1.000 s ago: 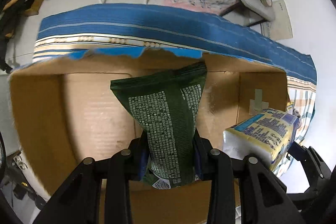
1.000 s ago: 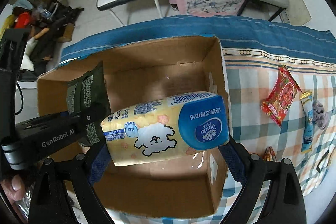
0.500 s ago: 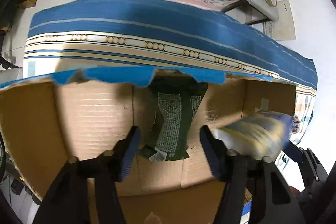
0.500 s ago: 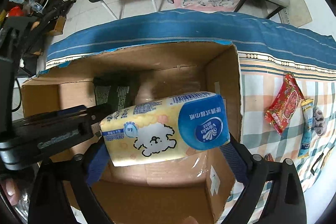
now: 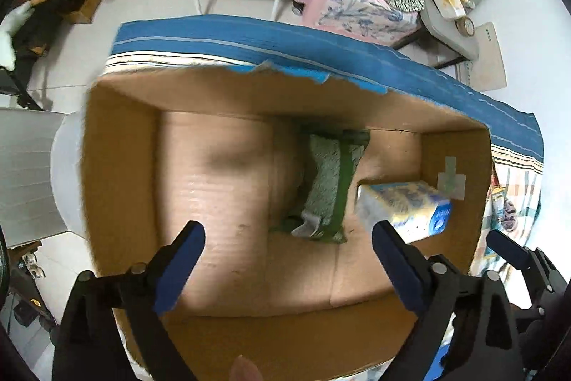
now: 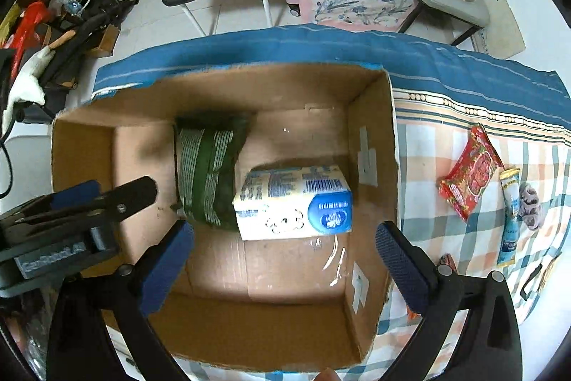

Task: Organize soft objects
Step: 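Carry both items over the cardboard box and open both tools to drop them, then lift both tools out of the box back toward the bed, then grasp the red candy bag with the left tool while the right grasps the lilac cloth, then carry both items into the box and open both tools to release them, then lift both tools out of the box back toward the bed, then grasp the orange panda snack bag with the left tool while the right grasps the blue drink pouch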

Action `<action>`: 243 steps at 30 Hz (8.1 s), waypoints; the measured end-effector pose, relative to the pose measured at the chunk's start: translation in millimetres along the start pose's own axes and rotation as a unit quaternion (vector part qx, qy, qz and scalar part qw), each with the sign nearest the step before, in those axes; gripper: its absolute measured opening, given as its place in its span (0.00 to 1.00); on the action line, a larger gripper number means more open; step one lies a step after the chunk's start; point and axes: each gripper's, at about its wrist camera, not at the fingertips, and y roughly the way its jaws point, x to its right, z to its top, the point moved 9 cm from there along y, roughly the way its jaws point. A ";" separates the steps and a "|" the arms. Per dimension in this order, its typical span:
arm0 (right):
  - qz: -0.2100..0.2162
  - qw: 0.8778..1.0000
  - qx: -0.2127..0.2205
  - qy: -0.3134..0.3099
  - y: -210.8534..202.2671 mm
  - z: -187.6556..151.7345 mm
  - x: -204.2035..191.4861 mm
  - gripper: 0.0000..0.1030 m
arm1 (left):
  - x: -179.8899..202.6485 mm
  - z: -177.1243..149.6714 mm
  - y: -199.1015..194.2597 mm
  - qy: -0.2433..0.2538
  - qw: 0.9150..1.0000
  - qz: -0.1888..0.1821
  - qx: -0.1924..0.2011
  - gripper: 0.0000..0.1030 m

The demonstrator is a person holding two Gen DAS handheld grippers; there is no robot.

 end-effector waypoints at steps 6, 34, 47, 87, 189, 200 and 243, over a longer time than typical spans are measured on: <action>-0.012 1.000 0.019 -0.017 -7.9 -39.0 1.0 1.00 | -18.0 -34.9 -19.5 0.000 0.999 0.019 0.050 0.94; 0.043 0.982 0.175 -0.054 -153.4 -165.7 -3.4 1.00 | 6.3 -166.4 -157.5 0.005 0.972 0.078 0.220 0.94; 0.041 0.980 0.185 0.057 -167.8 -171.6 178.8 1.00 | 163.4 -153.5 -122.9 0.076 0.976 0.045 0.198 0.94; 0.024 0.967 -0.054 0.247 93.0 -49.5 499.9 0.75 | 367.5 -15.7 202.2 0.179 0.977 0.096 -0.065 0.52; -0.002 1.000 0.004 -0.004 8.1 -67.8 10.7 1.00 | -32.4 -28.7 -4.0 -0.006 1.000 0.005 0.028 0.85; -0.026 0.997 0.073 -0.029 -42.4 -108.1 4.1 1.00 | -44.3 -105.6 -56.4 -0.006 0.992 0.040 0.116 0.85; 0.027 0.984 0.087 0.155 -73.9 -165.2 403.6 1.00 | 318.8 -158.2 89.4 0.065 0.996 -0.031 -0.060 0.85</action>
